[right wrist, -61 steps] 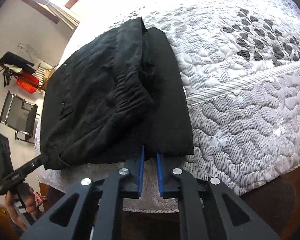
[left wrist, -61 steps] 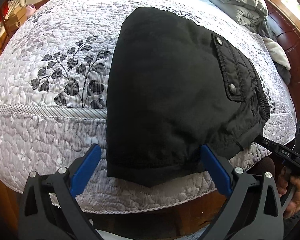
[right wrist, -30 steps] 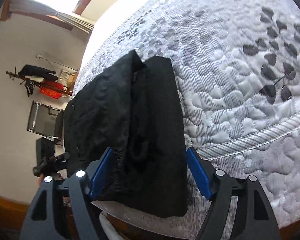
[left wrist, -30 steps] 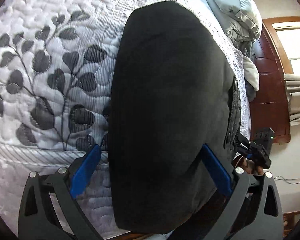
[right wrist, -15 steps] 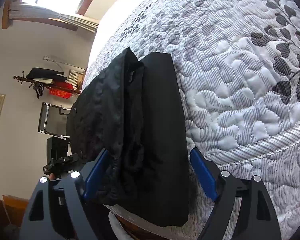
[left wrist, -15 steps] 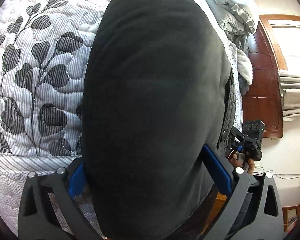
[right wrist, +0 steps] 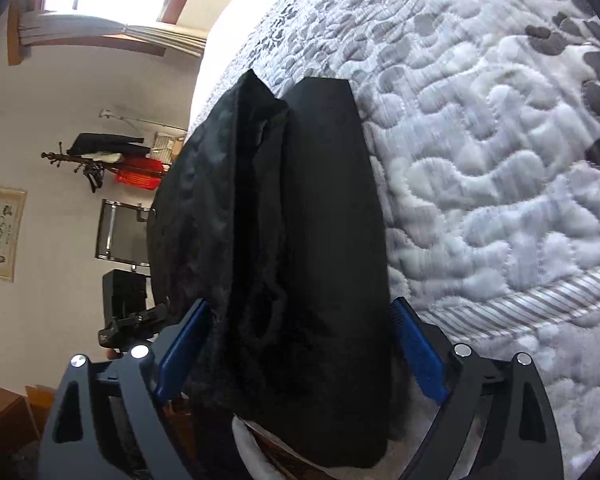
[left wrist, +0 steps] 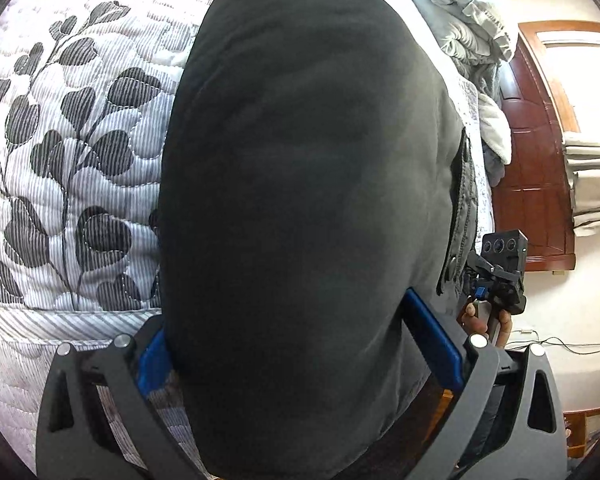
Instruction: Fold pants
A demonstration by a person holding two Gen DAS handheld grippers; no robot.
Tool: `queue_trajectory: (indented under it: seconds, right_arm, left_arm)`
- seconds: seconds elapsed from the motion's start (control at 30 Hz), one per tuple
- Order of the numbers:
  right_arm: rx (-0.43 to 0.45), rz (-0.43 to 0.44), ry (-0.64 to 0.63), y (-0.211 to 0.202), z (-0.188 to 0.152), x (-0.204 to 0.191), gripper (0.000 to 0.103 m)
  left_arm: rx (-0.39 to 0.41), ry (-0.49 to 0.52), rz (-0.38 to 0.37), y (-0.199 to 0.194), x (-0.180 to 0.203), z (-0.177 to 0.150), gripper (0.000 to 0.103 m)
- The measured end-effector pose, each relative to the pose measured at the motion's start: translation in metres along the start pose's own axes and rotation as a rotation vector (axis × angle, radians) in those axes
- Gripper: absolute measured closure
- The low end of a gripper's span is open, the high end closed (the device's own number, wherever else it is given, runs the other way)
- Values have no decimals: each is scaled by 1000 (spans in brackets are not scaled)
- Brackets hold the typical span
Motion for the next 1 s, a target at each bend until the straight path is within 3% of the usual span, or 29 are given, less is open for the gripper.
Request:
queue_trajectory:
  seconds: [0.13,0.23,0.3,0.43,0.5,0.57,0.67,0.87,1.0]
  right_arm:
    - [-20,-10,-31,10,-1,-7,8]
    - [-18,-44,-70,13,-4,-13,11]
    - [-11,-87,-115,14,-7,-18,19]
    - [28,-75,-157,3,-9,-26,43]
    - [60,-90,-229,-5,-13,-40,55]
    - [75,-124,-274,-6,-13,-55,58]
    - [101,-156,-349,-8,-11,-81,61]
    - [149,-186,-476,-13,-8,-127,63]
    - [181,-182,-501,-16,-1,-137,63]
  left_arm:
    - [5,4,6,3,10,3,4]
    - [22,0,14,5,14,3,5]
    - [36,-4,28,4,15,3,7]
    - [68,-10,42,4,15,3,13]
    - [89,-9,55,3,16,3,17]
    - [116,-5,57,-3,16,3,28]
    - [161,-7,39,-14,20,5,42]
    - [229,5,-4,-24,28,12,62]
    - [279,37,-15,-34,39,24,67]
Point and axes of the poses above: each gripper's, at about its wrist camera, not at the fingertips, and y roughly the way its jaws point, x to its right, z to its top, the point moved 4 cm from there along y, roughly the way its jaws point, and after that the axes turned 4 degrees about x, right-handed, at the moved point
